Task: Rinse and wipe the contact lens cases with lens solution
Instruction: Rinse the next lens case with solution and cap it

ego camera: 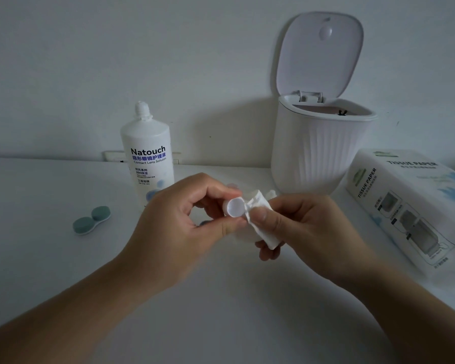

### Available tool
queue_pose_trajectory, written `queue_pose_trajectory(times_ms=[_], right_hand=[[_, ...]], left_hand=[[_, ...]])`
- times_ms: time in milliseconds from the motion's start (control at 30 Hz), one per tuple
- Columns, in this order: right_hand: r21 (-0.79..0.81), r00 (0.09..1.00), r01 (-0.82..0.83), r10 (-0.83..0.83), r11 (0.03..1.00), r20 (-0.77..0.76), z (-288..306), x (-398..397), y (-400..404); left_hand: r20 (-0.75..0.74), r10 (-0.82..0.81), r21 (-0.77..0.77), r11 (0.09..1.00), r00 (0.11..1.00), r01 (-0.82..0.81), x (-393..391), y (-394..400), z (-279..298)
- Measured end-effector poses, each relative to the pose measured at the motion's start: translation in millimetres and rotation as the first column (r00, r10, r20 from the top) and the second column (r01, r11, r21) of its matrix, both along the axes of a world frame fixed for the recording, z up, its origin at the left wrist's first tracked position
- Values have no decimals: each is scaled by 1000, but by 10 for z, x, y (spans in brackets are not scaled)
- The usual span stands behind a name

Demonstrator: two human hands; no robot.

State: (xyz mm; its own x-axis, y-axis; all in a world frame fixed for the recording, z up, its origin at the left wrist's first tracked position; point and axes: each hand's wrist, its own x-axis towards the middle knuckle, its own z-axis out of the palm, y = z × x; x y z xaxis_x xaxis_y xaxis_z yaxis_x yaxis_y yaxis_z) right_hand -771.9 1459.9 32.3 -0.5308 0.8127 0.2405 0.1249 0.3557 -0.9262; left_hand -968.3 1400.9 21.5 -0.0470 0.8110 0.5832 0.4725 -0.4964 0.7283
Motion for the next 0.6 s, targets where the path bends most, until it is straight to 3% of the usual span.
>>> queue_pose_trajectory(times_ms=[233,467,600], right_hand=[[4,1000,11,-11,1000,28,-11,-19,7],[-11,999,46,-46,999,25,-30,-7,49],[20,996,86,-86,996,-14,-23,14,75]], left_hand=[[77,20,-74,997,997,-15,-7,38,7],[12,109,59,992,994,-110,10,34,4],[186,85,-28,996,979,-82,-48,63,27]])
